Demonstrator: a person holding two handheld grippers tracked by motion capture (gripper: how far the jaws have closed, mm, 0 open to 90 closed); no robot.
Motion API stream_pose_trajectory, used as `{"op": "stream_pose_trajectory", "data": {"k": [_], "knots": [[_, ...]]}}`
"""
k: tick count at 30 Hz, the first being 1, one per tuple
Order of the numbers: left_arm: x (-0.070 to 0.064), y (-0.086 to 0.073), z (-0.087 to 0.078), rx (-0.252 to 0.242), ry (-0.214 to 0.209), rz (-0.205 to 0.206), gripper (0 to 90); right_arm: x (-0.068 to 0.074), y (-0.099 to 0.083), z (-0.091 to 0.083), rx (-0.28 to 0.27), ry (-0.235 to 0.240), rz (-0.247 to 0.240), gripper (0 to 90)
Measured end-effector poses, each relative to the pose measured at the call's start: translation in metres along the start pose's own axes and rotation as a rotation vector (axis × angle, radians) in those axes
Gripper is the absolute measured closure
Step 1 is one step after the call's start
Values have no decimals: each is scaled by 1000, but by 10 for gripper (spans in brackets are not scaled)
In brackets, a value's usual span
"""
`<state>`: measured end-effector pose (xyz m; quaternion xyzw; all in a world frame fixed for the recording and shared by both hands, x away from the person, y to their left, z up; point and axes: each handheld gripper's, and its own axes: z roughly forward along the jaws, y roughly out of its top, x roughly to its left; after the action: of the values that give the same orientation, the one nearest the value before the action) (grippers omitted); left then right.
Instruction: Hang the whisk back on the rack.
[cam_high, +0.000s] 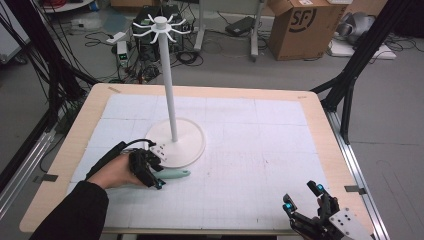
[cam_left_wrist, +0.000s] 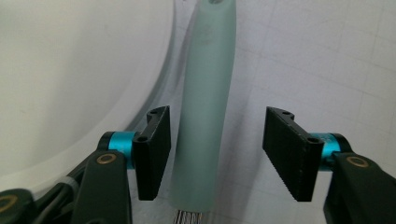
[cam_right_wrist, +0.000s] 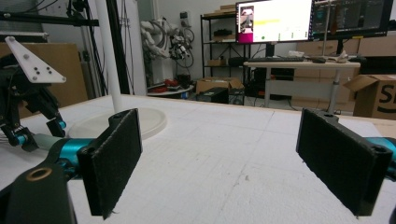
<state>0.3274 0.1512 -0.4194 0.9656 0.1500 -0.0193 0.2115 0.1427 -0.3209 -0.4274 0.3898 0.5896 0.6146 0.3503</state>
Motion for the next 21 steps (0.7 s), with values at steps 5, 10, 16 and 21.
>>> {"op": "stream_pose_trajectory", "data": {"k": [5, 10, 16, 21], "knots": [[0, 0, 4, 37, 27, 11, 525, 0, 0, 1, 1, 1, -1, 135], [0, 0, 4, 41, 52, 11, 654, 0, -1, 1, 7, 3, -3, 137], [-4, 4, 4, 61, 83, 0, 688, 0, 0, 0, 3, 2, -2, 142], [-4, 3, 3, 60, 99, -18, 692, 0, 0, 0, 2, 1, 1, 142]]}}
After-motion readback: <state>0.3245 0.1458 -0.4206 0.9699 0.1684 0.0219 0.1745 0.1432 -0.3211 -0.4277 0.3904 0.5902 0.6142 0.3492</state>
